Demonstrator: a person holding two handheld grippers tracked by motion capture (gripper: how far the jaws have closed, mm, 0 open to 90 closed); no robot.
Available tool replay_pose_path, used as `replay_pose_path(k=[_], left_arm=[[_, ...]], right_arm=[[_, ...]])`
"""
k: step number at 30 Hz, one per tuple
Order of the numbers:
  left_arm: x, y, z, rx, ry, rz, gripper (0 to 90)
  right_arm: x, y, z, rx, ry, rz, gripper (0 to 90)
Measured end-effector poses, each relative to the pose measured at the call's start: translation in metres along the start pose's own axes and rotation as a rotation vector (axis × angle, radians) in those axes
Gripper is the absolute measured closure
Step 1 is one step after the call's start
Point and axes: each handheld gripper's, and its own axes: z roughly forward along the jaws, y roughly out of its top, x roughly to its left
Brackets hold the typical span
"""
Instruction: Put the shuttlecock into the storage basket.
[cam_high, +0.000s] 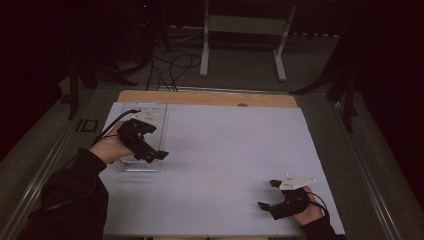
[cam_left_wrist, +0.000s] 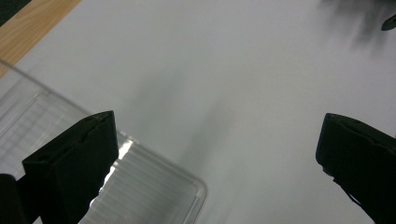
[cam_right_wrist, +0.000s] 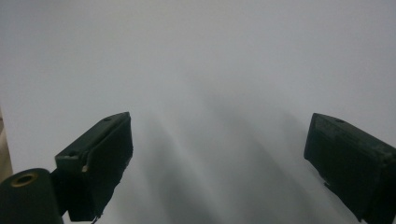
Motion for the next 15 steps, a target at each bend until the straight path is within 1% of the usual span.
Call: replay_pose_path(k=[3,4,5,6,7,8,9,10,15], left_arm=[[-0.003,0.003,0.003,0.0,-0.004,0.006,0.0],[-0.006,0.006,0.006,-0.004,-0.015,0.014,0.1],[-0.006,0.006,0.006,-0.004,-0.015,0.014,0.0],[-0.009,0.009,0.008,0.001,-0.018,0.027,0.0],[-0.009,0.009,0.008,0.001,-0.018,0.027,0.0],[-0.012,0.012,0.01,0.008,-0.023,0.041,0.0],[-0.012,0.012,0.01,0.008,-0.023,0.041,0.0],[-0.015,0.015,0.013,0.012,-0.025,0.052,0.0],[-0.02,0.018,0.019,0.003,-0.04,0.062,0.0]], right_arm=[[0.0,0.0,0.0,0.0,0.001,-0.001,7.9],[0.001,0.0,0.0,0.001,0.0,-0.002,7.9],[0.001,0.0,0.0,0.0,0.002,-0.001,7.9],[0.001,0.0,0.0,-0.001,0.001,-0.002,7.9],[0.001,0.0,0.0,-0.001,0.001,-0.002,7.9],[0.0,0.0,0.001,-0.001,0.004,-0.002,7.9],[0.0,0.0,0.001,-0.001,0.004,-0.002,7.9],[0.0,0.0,0.001,0.002,0.003,-0.003,7.9],[0.001,0.0,0.001,0.0,0.005,-0.005,7.9]])
